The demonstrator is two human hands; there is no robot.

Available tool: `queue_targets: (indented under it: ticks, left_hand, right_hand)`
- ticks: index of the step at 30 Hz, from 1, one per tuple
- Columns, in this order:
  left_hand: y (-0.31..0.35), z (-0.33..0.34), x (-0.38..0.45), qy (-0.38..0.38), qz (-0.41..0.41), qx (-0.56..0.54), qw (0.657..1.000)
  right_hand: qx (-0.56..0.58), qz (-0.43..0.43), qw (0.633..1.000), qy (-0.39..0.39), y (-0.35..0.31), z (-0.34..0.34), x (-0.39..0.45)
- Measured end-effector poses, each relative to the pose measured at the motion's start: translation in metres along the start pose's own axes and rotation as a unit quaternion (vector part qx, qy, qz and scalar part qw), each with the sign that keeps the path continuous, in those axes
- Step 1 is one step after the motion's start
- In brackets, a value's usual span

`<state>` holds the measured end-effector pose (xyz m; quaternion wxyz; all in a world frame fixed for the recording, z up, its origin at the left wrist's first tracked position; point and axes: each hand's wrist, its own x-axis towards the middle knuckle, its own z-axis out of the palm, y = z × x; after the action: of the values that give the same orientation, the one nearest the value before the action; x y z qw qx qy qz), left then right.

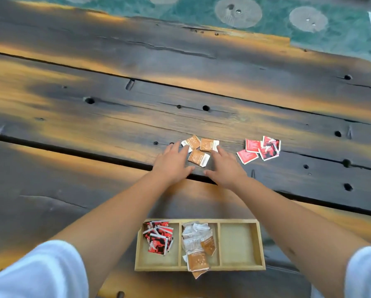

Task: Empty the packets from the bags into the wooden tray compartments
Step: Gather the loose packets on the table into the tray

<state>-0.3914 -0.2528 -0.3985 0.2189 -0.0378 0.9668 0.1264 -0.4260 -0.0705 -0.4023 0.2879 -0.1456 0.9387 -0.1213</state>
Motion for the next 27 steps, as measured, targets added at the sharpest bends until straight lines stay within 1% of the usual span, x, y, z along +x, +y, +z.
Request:
queue_targets:
  ticks: [2,4,8,11,14,21,24,27]
  left_hand:
    - [0.002,0.009,0.020,0.028,0.008,-0.031,0.999]
    - [0.004,0.019,0.036,0.031,0.012,-0.043,0.999]
    - [0.006,0.035,0.053,0.022,0.004,-0.022,1.000]
    - [0.005,0.041,0.060,0.063,0.011,-0.026,0.998]
    - [0.004,0.041,0.066,0.084,0.015,-0.078,0.993]
    - [0.005,0.034,0.071,0.066,-0.020,-0.205,0.976]
    - [0.004,0.028,0.074,0.048,-0.047,-0.282,0.957]
    - [-0.001,0.026,0.074,0.025,-0.078,-0.369,0.926]
  right_hand:
    - [0.005,-0.005,1.000,0.020,0.004,0.000,0.025]
    - [0.016,-0.001,0.999,0.034,0.007,0.000,0.046]
    - [0.037,0.032,0.999,0.021,0.013,0.002,0.070]
    - [0.026,0.028,0.999,0.016,0.012,0.007,0.075]
    - [0.056,0.014,0.998,0.018,0.008,0.012,0.078]
    - [0.167,0.019,0.984,0.054,-0.001,0.019,0.070]
    - [0.230,0.019,0.971,0.064,-0.005,0.023,0.067]
    - [0.294,0.034,0.953,0.066,-0.010,0.027,0.063]
